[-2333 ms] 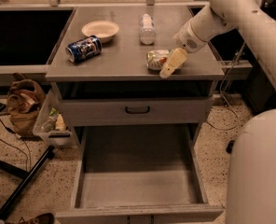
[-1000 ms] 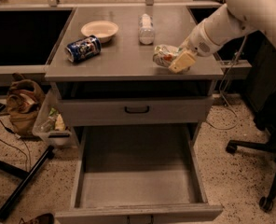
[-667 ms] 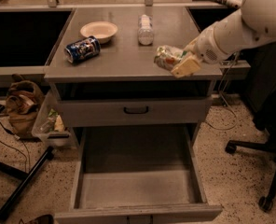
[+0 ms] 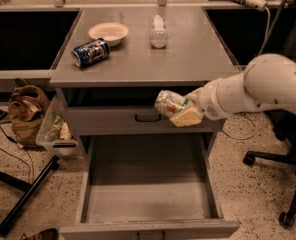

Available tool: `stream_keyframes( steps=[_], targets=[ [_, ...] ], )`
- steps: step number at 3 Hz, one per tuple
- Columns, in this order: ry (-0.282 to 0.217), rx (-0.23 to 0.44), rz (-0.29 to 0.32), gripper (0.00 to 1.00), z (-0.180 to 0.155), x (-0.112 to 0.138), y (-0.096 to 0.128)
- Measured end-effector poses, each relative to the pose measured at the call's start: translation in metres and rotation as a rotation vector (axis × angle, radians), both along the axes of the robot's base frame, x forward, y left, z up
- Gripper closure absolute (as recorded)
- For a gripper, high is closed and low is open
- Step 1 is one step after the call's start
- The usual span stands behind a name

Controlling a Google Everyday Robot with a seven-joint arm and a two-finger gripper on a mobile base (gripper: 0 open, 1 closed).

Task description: Place 7up can into middle drawer

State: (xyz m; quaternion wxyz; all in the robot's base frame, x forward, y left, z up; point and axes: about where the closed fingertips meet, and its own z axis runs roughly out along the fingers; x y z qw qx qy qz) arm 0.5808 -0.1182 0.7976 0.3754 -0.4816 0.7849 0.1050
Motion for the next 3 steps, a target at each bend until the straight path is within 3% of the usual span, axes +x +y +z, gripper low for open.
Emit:
stream_keyframes(
  steps=[1,2,3],
  targets=[
    [0.019,0.036,-0.009,1.0,-0.027,-0.019,0.01],
    [0.027,0.039,-0.003,1.0,-0.032,-0.021,0.014],
    [0.081,0.042,0.048,1.0,-0.069,-0.042,0.035]
  ],
)
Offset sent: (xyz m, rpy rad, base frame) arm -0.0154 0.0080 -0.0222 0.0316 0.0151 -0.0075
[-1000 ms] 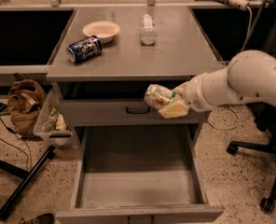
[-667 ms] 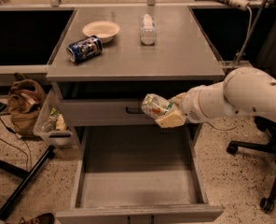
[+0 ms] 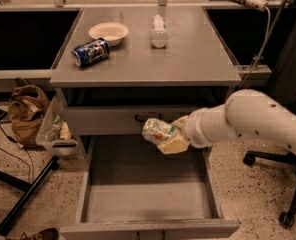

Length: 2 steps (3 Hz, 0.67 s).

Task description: Place 7up can into middle drawer

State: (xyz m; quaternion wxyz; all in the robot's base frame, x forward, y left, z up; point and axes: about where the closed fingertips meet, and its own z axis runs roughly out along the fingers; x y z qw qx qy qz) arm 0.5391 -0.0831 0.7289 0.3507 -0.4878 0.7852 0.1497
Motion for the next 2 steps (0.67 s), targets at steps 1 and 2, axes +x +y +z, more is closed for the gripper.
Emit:
stream_keyframes(
  steps=[1,2],
  targets=[
    [0.073,0.018,0.044,1.0,-0.051,-0.021,0.024],
    [0.097,0.066,0.11,1.0,-0.083,-0.023,0.063]
  ],
)
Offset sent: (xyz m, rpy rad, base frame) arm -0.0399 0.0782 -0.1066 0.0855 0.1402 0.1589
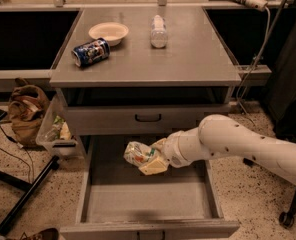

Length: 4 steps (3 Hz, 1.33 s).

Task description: Place 7up can into middle drawer

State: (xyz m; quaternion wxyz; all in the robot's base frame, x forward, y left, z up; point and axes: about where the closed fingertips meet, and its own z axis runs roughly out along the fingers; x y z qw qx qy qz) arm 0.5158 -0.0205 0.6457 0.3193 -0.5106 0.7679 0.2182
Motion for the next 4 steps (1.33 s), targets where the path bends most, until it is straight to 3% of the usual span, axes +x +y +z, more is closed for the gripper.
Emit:
stream_keyframes(
  steps=[1,2,3,4],
  targets=[
    [0.0,0.0,0.0,1.0,0.0,0.0,0.0],
    [0.009,-0.011,-0.078,1.0,-0.023,0.013,-0.005],
    [0.056,0.003,-0.252,1.0,-0.076,0.036,-0.025],
    [0.081,0.034,-0.353,1.0,-0.111,0.05,-0.032]
  ],
)
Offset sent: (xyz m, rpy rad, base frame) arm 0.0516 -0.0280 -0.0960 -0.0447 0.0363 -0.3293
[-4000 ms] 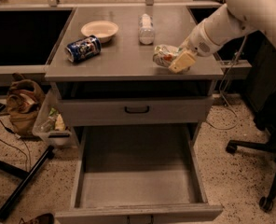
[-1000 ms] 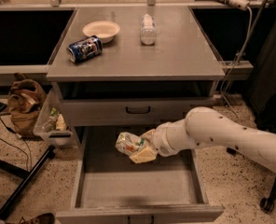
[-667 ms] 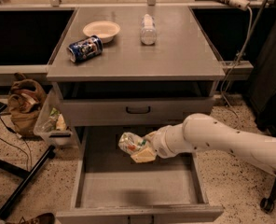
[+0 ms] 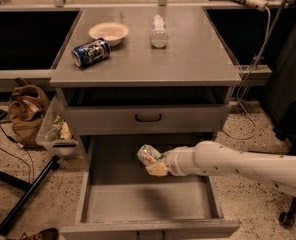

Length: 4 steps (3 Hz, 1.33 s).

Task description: Place 7up can into middle drawer

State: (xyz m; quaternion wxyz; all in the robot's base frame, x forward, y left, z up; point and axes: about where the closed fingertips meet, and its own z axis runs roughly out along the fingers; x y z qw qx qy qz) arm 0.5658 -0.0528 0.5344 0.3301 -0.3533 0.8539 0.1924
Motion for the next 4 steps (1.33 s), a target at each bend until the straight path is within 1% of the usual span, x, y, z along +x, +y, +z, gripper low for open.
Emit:
stream_keyframes(
  steps=[1,2,3,4],
  targets=[
    [-0.018,0.009,-0.024,1.0,-0.031,-0.005,0.024],
    [-0.018,0.009,-0.024,1.0,-0.031,-0.005,0.024],
    [0.032,-0.011,-0.007,1.0,-0.059,-0.005,0.029],
    [0.093,-0.026,0.006,1.0,-0.091,-0.008,0.034]
  ],
)
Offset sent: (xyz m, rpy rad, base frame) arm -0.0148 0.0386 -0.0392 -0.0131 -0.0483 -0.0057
